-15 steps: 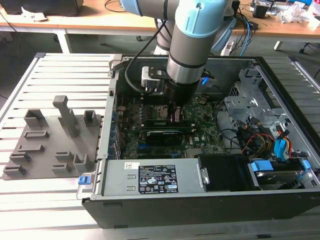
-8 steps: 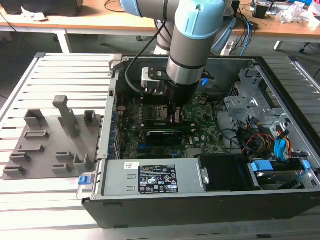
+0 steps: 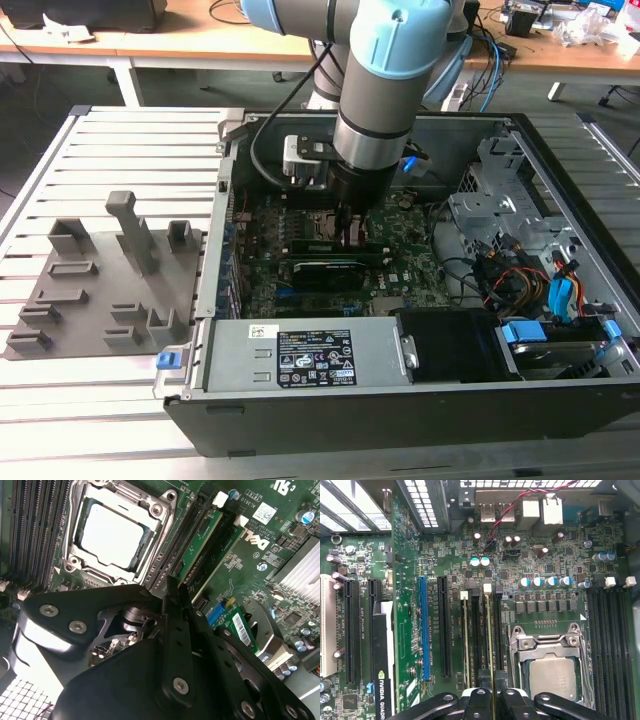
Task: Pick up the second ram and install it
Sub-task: 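Insert the second ram into the second slot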
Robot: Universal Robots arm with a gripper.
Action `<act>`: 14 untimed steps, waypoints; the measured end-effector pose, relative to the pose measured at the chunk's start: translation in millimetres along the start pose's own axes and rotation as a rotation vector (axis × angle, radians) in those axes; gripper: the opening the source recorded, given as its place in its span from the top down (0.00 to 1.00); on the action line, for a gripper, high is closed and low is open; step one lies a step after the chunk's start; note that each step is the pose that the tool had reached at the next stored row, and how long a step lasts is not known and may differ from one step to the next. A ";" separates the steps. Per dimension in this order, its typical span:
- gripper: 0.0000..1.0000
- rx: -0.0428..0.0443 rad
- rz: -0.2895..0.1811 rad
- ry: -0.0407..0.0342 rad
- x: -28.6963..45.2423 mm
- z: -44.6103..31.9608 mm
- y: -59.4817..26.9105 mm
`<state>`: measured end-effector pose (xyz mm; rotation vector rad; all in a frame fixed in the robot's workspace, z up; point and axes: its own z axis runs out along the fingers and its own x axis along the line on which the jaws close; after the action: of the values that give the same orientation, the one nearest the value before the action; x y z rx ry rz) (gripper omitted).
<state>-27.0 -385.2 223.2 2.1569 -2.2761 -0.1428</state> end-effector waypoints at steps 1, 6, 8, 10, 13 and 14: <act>0.86 -0.0001 0.000 -0.0006 0.0 -0.1 0.0; 0.86 -0.0005 0.003 -0.0040 0.3 3.4 -0.3; 0.86 -0.0007 0.003 -0.0041 0.3 4.4 -0.3; 0.86 -0.0007 0.003 -0.0044 0.0 0.5 0.0; 0.86 -0.0022 0.003 -0.0041 0.2 1.8 -0.8; 0.86 -0.0031 0.004 -0.0043 0.2 2.9 -1.2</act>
<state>-26.0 -385.3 220.2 2.1530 -2.2804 -0.1510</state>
